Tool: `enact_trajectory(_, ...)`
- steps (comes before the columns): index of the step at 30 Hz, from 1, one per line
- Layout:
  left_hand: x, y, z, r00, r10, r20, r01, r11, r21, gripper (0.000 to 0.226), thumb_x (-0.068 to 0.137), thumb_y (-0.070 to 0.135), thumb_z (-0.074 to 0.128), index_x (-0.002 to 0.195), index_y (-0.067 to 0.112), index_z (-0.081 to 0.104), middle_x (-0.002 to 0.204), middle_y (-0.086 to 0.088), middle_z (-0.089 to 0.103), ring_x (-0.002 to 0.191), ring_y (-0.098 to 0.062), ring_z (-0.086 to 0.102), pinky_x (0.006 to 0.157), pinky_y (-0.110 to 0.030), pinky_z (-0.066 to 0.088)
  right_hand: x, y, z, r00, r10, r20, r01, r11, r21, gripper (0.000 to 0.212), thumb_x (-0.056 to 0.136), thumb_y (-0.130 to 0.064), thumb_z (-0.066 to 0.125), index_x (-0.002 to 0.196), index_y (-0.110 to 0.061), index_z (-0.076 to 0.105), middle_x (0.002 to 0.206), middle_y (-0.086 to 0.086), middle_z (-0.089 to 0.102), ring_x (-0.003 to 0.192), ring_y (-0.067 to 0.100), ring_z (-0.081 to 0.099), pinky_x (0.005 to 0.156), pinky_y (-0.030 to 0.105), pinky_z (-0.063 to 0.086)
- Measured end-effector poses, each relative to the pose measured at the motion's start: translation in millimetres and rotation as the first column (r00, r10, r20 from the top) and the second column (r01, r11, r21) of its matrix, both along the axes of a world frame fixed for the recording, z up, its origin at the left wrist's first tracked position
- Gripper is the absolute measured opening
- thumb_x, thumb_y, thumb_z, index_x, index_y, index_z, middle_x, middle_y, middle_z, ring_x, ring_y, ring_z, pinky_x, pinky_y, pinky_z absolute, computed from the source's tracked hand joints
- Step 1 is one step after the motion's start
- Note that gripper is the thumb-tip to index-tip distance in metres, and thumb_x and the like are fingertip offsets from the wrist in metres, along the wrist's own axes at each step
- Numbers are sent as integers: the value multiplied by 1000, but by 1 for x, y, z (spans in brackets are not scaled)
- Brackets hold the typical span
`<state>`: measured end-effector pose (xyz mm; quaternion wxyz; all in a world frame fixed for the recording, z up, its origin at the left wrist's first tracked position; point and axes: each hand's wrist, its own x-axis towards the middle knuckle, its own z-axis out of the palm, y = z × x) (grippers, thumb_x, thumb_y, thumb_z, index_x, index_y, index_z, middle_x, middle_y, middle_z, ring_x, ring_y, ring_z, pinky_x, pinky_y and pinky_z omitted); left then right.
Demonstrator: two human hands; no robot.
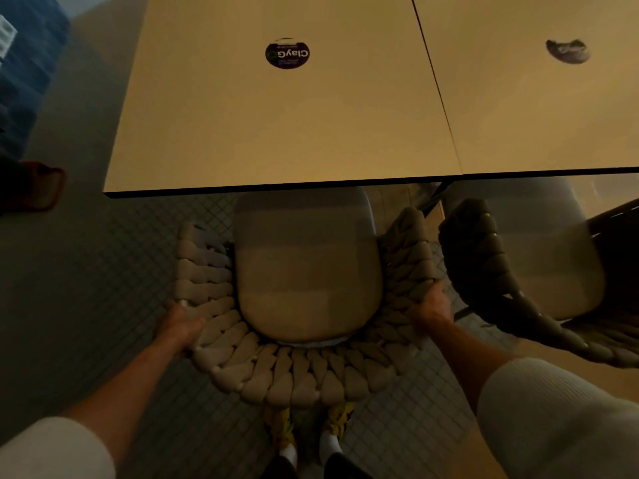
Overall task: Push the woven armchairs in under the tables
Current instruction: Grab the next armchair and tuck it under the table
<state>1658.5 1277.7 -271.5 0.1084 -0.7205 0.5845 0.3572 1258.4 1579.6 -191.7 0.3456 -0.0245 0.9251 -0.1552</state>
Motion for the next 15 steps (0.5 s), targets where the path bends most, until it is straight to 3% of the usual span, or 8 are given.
enact_trajectory(4, -36, 9, 44, 998, -55, -23, 54, 998, -41, 57, 85, 17, 78, 133, 1, 51, 125, -29, 61, 111, -46, 64, 91, -46, 54, -10, -4, 3, 1000, -14, 1, 14, 999, -33, 79, 96, -16, 69, 157, -8, 19, 148, 27, 46, 132, 45, 51, 105, 55, 50)
enact_trajectory(7, -42, 2, 39, 996, -71, -48, 68, 996, -52, 60, 88, 9, 75, 136, -3, 41, 126, -34, 58, 111, -48, 62, 92, -48, 51, -16, -4, 0, 1000, 14, -3, -14, 999, -51, 82, 94, -21, 71, 157, -8, 20, 149, 26, 45, 134, 45, 50, 107, 54, 48)
enact_trajectory(12, -36, 5, 41, 1000, -2, -24, 1, 999, -44, 97, 83, 9, 78, 158, 10, 16, 134, -35, 54, 117, -50, 58, 96, -49, 47, -10, -4, 1, 1000, 16, 2, -16, 999, -41, 80, 97, -23, 67, 160, -9, 19, 151, 24, 45, 134, 43, 51, 105, 53, 48)
enact_trajectory(15, -35, 18, 52, 997, 59, -45, -59, 998, -6, 104, 83, 20, 83, 160, 18, 13, 136, -34, 52, 119, -48, 57, 96, -48, 46, -7, -4, -1, 1000, 6, 1, -6, 1000, -24, 78, 97, -22, 67, 158, -9, 22, 150, 26, 45, 135, 45, 50, 107, 55, 47)
